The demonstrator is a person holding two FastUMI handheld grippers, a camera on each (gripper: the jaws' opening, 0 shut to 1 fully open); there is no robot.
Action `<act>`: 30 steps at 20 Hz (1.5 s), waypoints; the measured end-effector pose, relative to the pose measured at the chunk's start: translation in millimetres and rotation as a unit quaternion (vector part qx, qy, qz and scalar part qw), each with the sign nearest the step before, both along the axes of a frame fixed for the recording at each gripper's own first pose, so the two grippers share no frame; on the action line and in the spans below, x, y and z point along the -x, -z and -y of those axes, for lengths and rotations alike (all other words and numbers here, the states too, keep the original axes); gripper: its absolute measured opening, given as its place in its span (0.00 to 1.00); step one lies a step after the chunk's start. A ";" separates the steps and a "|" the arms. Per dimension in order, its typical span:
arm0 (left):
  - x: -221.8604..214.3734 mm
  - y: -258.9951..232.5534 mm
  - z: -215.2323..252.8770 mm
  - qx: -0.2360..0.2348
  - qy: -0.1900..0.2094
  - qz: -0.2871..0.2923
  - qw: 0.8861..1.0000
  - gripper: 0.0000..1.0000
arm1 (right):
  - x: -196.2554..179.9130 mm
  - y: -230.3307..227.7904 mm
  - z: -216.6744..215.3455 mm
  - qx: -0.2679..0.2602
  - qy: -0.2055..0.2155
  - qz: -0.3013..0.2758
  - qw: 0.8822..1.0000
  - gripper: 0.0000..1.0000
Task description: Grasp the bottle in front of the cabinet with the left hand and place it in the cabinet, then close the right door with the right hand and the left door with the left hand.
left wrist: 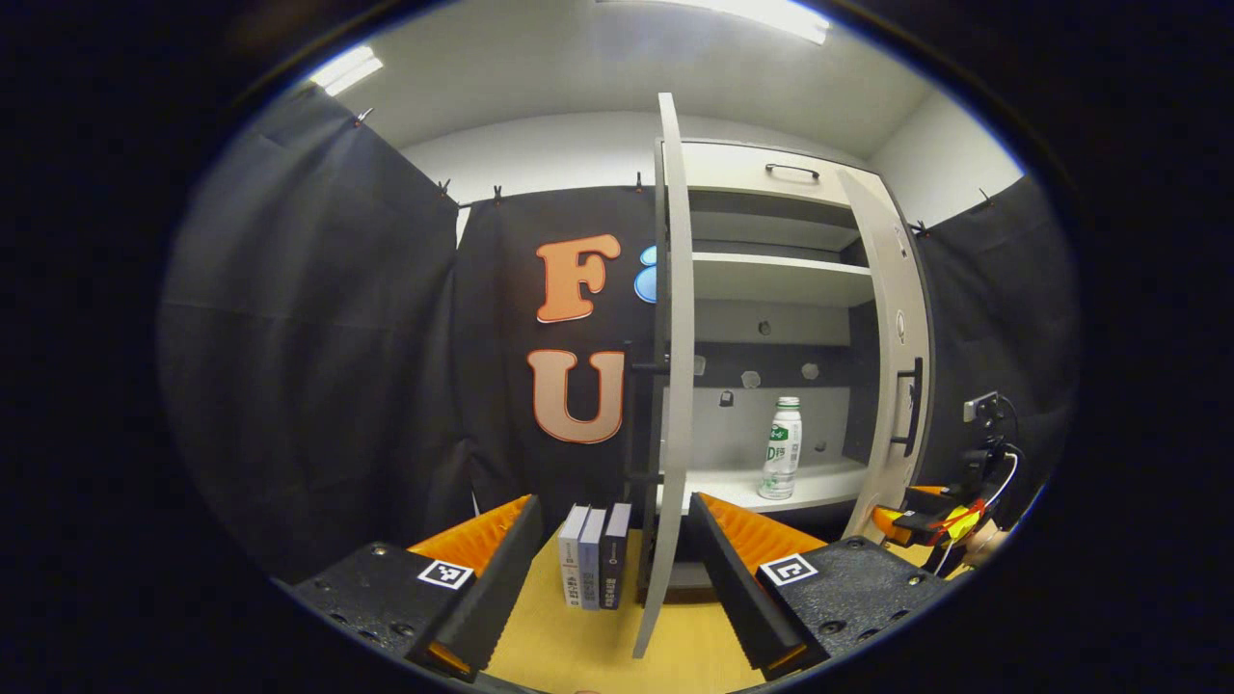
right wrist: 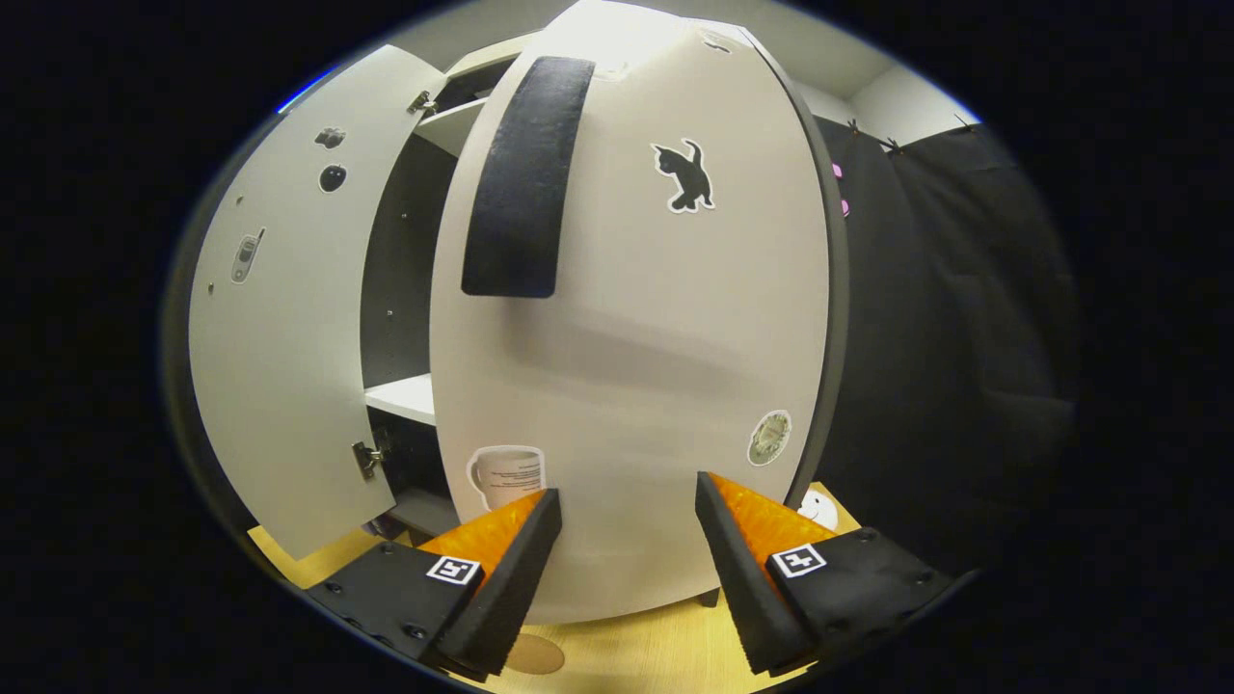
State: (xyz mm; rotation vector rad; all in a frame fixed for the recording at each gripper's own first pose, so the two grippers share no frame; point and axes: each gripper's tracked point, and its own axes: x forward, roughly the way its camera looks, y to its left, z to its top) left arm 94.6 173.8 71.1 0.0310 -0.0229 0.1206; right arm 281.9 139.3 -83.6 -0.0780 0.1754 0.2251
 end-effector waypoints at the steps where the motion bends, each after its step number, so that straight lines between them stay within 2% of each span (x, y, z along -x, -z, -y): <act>1: -2.6 2.4 -4.4 0.000 -0.004 -0.002 1.000 0.93 | -1.4 -0.5 1.9 -0.002 0.004 -0.001 1.000 0.94; 11: -39.7 35.2 -29.0 -0.008 -0.019 -0.019 1.000 0.93 | -10.4 1.4 -3.5 -0.014 0.012 -0.006 1.000 0.94; 19: -68.2 68.9 -37.2 -0.003 -0.005 -0.052 0.999 0.93 | -17.6 2.5 -6.1 -0.026 0.028 -0.010 0.999 0.94; 23: -77.4 75.2 -36.2 0.001 0.005 -0.059 0.998 0.93 | -16.3 1.4 -5.1 -0.015 0.033 -0.011 0.999 0.94; 26: -80.9 77.9 -34.3 -0.001 0.009 -0.066 0.998 0.92 | -10.2 -7.7 6.6 -0.014 0.045 -0.004 0.999 0.95; 29: -83.0 78.3 -21.7 0.001 0.027 -0.070 0.997 0.91 | 10.9 -21.8 35.9 -0.011 0.063 0.009 0.998 0.95; 30: -83.9 80.1 -12.8 0.006 0.033 -0.072 0.997 0.88 | 18.4 -25.4 45.1 -0.009 0.071 0.011 0.997 0.94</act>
